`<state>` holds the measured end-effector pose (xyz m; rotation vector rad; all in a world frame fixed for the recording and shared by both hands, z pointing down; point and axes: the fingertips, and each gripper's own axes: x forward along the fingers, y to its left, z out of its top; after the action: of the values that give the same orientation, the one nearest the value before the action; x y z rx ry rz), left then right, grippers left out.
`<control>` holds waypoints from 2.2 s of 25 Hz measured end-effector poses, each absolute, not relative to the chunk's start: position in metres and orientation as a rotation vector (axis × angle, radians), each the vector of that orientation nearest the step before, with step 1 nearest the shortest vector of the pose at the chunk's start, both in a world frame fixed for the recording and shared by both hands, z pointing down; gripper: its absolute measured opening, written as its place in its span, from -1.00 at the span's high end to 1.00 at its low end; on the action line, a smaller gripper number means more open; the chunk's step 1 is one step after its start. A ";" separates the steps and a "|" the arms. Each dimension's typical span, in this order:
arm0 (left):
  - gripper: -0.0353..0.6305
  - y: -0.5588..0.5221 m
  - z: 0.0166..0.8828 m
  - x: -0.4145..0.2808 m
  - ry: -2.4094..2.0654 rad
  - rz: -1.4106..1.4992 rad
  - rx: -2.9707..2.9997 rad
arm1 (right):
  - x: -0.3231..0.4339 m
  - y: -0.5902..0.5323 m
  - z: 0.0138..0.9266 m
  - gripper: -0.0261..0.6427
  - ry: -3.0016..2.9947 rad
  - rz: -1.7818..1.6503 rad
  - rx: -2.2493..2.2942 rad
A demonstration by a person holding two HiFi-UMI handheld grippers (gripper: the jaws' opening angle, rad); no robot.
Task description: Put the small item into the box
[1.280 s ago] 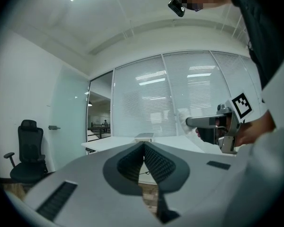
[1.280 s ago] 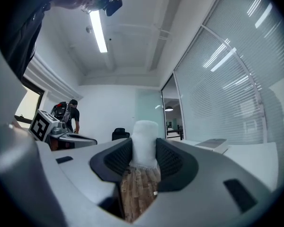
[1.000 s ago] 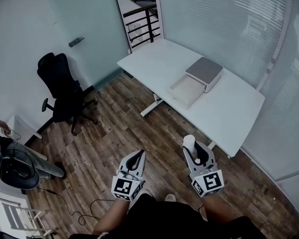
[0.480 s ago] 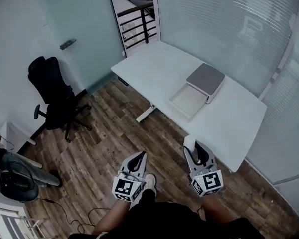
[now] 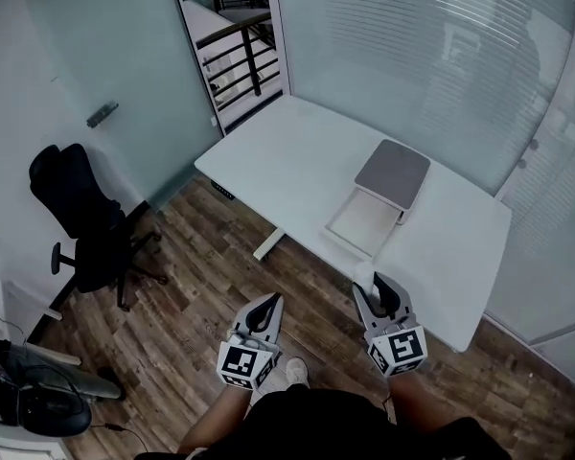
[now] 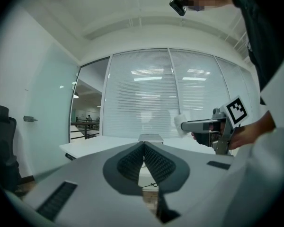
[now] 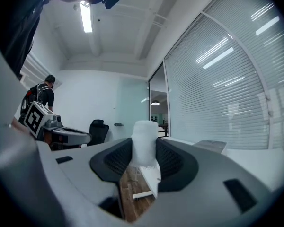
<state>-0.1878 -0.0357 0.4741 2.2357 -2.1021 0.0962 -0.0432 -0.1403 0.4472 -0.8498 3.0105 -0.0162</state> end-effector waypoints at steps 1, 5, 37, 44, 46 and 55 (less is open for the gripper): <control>0.85 -0.041 0.475 -0.193 -2.085 0.095 2.251 | -0.048 -0.144 0.450 0.44 3.008 -0.017 -0.867; 0.85 -0.069 0.479 -0.212 -2.013 0.089 2.312 | -0.063 -0.162 0.450 0.44 2.984 0.003 -0.958; 0.85 -0.250 0.503 -0.227 -1.740 0.174 2.493 | -0.104 -0.326 0.525 0.44 3.357 0.152 -1.140; 0.85 -0.290 0.505 -0.226 -1.738 0.151 2.488 | -0.117 -0.343 0.581 0.44 3.675 0.166 -0.982; 0.85 -0.299 0.505 -0.223 -1.738 0.167 2.484 | -0.121 -0.342 0.596 0.43 3.766 0.128 -0.884; 0.85 -0.316 0.510 -0.237 -1.780 0.190 2.438 | -0.127 -0.348 0.634 0.43 4.037 0.309 -0.753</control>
<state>-0.2373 -0.3161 0.5104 2.4384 -1.7797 0.1898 -0.1275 -0.3478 0.6341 -0.7526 4.0370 0.3092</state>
